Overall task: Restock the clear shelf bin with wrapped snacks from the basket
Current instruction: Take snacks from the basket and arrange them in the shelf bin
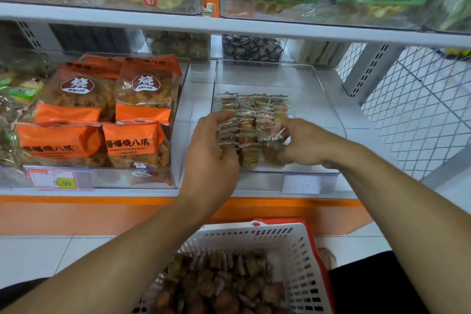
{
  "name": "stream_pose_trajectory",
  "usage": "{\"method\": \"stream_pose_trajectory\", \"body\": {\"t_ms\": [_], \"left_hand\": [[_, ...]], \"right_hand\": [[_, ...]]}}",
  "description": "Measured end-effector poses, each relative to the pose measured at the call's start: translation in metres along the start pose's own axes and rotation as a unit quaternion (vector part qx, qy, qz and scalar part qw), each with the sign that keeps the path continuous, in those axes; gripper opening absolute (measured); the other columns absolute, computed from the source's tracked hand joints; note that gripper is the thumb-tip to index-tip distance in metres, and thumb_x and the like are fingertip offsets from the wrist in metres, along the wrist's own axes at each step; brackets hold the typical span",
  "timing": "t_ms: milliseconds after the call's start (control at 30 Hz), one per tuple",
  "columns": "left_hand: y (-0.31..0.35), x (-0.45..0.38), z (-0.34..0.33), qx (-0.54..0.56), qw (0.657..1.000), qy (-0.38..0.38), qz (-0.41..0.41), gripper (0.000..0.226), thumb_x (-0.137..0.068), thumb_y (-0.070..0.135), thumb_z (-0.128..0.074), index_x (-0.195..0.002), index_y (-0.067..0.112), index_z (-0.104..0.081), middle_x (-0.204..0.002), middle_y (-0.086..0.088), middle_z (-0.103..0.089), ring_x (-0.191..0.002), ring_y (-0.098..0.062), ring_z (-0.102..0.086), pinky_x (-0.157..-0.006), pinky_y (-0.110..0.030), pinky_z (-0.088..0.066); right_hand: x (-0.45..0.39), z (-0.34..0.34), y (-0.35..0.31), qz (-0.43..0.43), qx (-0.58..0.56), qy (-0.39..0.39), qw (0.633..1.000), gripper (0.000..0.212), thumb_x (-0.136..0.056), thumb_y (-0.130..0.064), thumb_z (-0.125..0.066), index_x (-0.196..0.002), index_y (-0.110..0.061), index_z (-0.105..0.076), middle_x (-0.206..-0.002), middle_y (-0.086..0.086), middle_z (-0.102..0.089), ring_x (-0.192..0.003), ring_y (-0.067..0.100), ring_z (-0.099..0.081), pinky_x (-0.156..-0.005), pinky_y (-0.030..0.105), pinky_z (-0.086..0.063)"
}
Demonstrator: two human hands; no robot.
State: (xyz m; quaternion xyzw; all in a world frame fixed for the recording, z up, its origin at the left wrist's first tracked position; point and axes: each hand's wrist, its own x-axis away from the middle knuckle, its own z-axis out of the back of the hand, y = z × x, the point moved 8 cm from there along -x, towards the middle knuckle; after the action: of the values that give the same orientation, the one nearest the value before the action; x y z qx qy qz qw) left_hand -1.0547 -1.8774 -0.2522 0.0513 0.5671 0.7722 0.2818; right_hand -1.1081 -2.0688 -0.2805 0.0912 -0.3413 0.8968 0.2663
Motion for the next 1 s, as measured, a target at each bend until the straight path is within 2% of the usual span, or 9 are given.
{"method": "stream_pose_trajectory", "body": {"t_ms": [100, 200, 267, 400, 567, 667, 800, 867, 1000], "left_hand": [[0.008, 0.003, 0.001, -0.051, 0.997, 0.024, -0.054, 0.063, -0.087, -0.012, -0.049, -0.130, 0.035, -0.046, -0.132, 0.020, -0.040, -0.127, -0.005, -0.045, -0.102, -0.028, -0.047], [0.000, 0.001, 0.000, -0.028, 0.999, 0.017, -0.019, 0.067, -0.087, -0.012, -0.049, -0.127, 0.042, -0.041, -0.124, 0.027, -0.036, -0.108, -0.028, -0.059, -0.070, -0.012, -0.051], [-0.009, -0.001, 0.000, -0.015, 1.000, 0.009, 0.012, 0.067, -0.088, -0.012, -0.049, -0.129, 0.040, -0.041, -0.124, 0.027, -0.035, -0.103, -0.013, -0.060, -0.059, -0.004, -0.045], [-0.013, 0.001, -0.003, -0.022, 1.000, -0.018, 0.014, 0.069, -0.087, -0.015, -0.048, -0.138, 0.033, -0.040, -0.132, 0.023, -0.032, -0.109, 0.029, -0.039, -0.076, 0.003, -0.043], [-0.016, 0.000, -0.003, -0.043, 0.999, -0.016, 0.005, 0.068, -0.088, -0.014, -0.049, -0.138, 0.031, -0.041, -0.136, 0.003, -0.043, -0.114, -0.020, -0.052, -0.066, 0.001, -0.044], [-0.015, -0.001, -0.001, -0.054, 0.998, -0.020, 0.002, 0.066, -0.088, -0.012, -0.053, -0.137, 0.030, -0.043, -0.137, 0.003, -0.043, -0.105, -0.014, -0.053, -0.063, 0.003, -0.041], [0.001, 0.009, 0.018, -0.069, 0.996, 0.038, -0.048, 0.049, -0.081, -0.007, -0.063, -0.116, 0.026, -0.053, -0.124, 0.007, -0.053, -0.112, -0.006, -0.050, -0.085, 0.003, -0.035], [0.004, 0.020, 0.026, -0.039, 0.994, 0.067, -0.081, 0.031, -0.079, -0.003, -0.063, -0.098, 0.020, -0.053, -0.100, 0.000, -0.059, -0.096, -0.010, -0.056, -0.079, -0.006, -0.040], [-0.052, 0.056, 0.000, -0.074, 0.996, -0.033, -0.022, 0.021, -0.078, 0.006, -0.060, -0.086, 0.022, -0.049, -0.075, 0.010, -0.057, -0.070, -0.005, -0.056, -0.059, -0.017, -0.043]], "right_hand": [[-0.016, -0.028, 0.004, -0.007, 0.046, -0.045, 0.998, 0.043, -0.082, -0.004, -0.070, -0.118, -0.023, -0.056, -0.120, 0.003, -0.059, -0.098, 0.020, -0.060, -0.067, 0.025, -0.048], [-0.026, -0.040, 0.008, -0.031, 0.009, -0.055, 0.998, 0.049, -0.084, 0.007, -0.063, -0.125, -0.017, -0.052, -0.126, 0.007, -0.058, -0.109, 0.025, -0.059, -0.086, 0.036, -0.056], [-0.028, -0.042, 0.011, -0.047, 0.017, -0.055, 0.997, 0.053, -0.084, 0.003, -0.067, -0.129, -0.013, -0.043, -0.117, 0.011, -0.060, -0.102, 0.026, -0.060, -0.082, 0.040, -0.057], [-0.031, -0.049, 0.013, -0.068, 0.062, -0.071, 0.993, 0.046, -0.088, -0.002, -0.064, -0.131, -0.001, -0.047, -0.112, 0.014, -0.064, -0.097, 0.027, -0.066, -0.072, 0.035, -0.057], [-0.034, -0.055, 0.007, -0.065, 0.071, -0.080, 0.992, 0.025, -0.087, 0.000, -0.067, -0.112, -0.006, -0.067, -0.098, 0.010, -0.070, -0.071, 0.017, -0.067, -0.062, 0.025, -0.056], [-0.025, -0.050, 0.002, -0.061, 0.090, -0.080, 0.991, 0.028, -0.089, -0.002, -0.067, -0.116, -0.005, -0.063, -0.103, 0.009, -0.068, -0.086, 0.023, -0.070, -0.078, 0.032, -0.060], [0.008, -0.001, -0.036, 0.039, 0.130, 0.075, 0.988, 0.013, -0.085, -0.009, -0.070, -0.092, -0.017, -0.063, -0.084, 0.000, -0.064, -0.080, 0.017, -0.063, -0.064, 0.023, -0.045], [0.038, 0.009, -0.057, 0.115, 0.083, 0.126, 0.982, 0.017, -0.083, -0.010, -0.071, -0.079, -0.021, -0.059, -0.072, -0.004, -0.064, -0.074, 0.018, -0.066, -0.064, 0.026, -0.051], [0.086, -0.082, -0.046, 0.124, -0.073, -0.181, 0.973, 0.017, -0.084, -0.009, -0.075, -0.078, -0.014, -0.059, -0.059, 0.008, -0.070, -0.055, 0.023, -0.071, -0.049, 0.031, -0.058]]}}
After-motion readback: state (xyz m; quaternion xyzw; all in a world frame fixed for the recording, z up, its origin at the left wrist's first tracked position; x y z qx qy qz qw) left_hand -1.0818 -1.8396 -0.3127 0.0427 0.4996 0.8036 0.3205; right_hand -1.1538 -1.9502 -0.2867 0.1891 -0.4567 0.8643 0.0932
